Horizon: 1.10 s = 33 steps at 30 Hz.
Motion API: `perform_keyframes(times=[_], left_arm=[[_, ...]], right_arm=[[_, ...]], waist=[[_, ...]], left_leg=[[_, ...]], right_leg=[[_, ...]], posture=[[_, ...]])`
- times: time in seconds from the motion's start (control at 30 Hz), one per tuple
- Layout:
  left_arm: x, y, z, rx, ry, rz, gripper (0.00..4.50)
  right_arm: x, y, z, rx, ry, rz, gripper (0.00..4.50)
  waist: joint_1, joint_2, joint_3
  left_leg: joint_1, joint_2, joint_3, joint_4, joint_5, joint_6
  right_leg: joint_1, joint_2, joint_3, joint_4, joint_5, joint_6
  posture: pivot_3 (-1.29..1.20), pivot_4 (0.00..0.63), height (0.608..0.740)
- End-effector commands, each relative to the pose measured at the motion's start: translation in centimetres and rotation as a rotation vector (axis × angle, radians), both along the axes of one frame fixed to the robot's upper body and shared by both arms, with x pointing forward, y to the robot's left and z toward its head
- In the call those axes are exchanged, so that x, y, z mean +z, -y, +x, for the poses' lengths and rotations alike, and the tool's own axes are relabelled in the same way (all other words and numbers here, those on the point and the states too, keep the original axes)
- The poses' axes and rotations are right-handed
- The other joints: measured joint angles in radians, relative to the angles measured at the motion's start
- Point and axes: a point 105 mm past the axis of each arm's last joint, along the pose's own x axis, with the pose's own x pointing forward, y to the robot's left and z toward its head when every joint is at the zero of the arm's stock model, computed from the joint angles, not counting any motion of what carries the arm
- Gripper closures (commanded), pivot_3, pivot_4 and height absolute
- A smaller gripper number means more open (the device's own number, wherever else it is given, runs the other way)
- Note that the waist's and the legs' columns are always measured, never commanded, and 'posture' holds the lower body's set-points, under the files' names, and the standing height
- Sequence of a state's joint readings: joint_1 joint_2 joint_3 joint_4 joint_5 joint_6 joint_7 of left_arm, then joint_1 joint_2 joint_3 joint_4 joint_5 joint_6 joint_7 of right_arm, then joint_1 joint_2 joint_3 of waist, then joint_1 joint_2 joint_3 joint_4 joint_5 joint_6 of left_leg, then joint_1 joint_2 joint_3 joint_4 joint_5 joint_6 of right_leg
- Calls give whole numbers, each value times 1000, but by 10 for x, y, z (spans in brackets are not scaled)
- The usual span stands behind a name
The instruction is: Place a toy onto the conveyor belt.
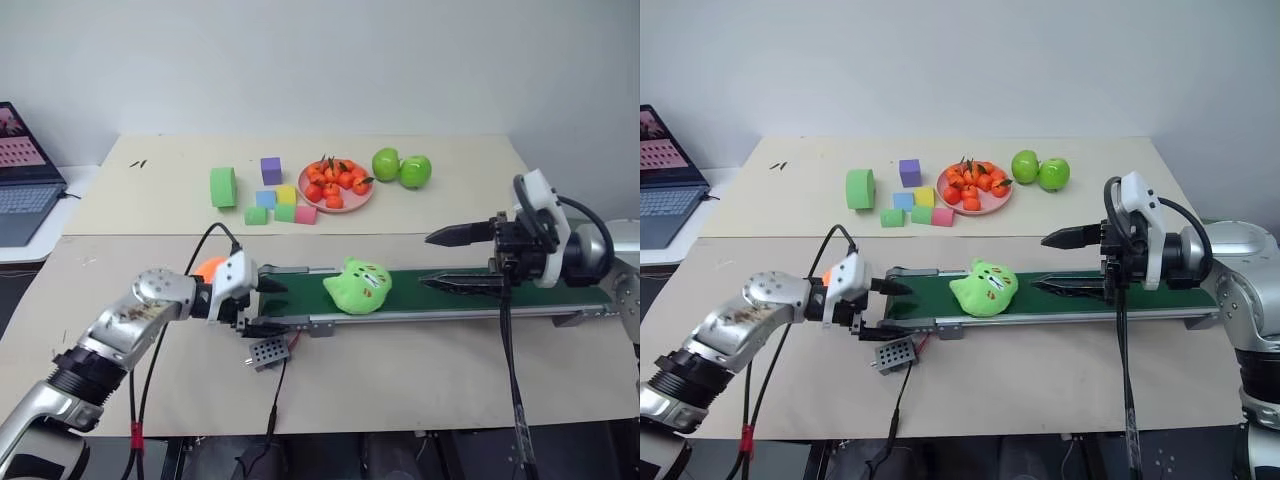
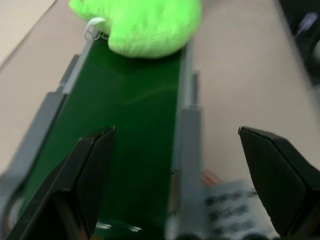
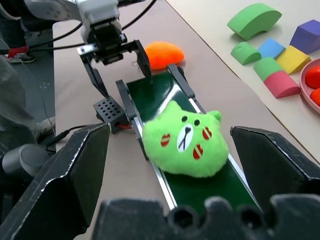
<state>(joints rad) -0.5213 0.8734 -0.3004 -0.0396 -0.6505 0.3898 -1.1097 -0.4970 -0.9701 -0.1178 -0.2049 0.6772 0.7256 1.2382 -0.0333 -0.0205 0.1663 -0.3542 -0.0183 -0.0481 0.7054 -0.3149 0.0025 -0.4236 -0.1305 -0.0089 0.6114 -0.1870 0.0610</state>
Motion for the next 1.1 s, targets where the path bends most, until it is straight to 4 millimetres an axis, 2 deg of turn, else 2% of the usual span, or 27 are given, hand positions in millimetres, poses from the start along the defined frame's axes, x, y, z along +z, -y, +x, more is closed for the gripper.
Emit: perform_keyframes(times=[0.03, 0.3, 0.6, 1.1], left_arm=[[48, 5, 6, 10, 68, -89, 278], [77, 3, -10, -70, 33, -81, 278], [80, -34, 4, 59, 57, 4, 278], [103, -25, 6, 110, 88, -97, 278]], right_arm=[[15, 3, -1, -4, 76, -10, 0], [17, 6, -3, -14, 81, -19, 0], [20, 17, -6, -70, 110, -44, 0], [22, 15, 0, -76, 150, -32, 0]], waist=[[6, 0, 0], [11, 0, 0], [18, 0, 1], [18, -1, 1]], left_leg=[[0, 0, 0, 0, 0, 0], [-1, 0, 1, 0, 0, 0], [-1, 0, 2, 0, 0, 0], [-1, 0, 1, 0, 0, 0]], right_leg=[[0, 0, 0, 0, 0, 0], [-1, 0, 1, -1, 0, 0], [0, 0, 1, -1, 0, -1], [0, 0, 1, -1, 0, -1]], posture=[[0, 150, 738], [0, 150, 738], [0, 150, 738], [0, 150, 738]])
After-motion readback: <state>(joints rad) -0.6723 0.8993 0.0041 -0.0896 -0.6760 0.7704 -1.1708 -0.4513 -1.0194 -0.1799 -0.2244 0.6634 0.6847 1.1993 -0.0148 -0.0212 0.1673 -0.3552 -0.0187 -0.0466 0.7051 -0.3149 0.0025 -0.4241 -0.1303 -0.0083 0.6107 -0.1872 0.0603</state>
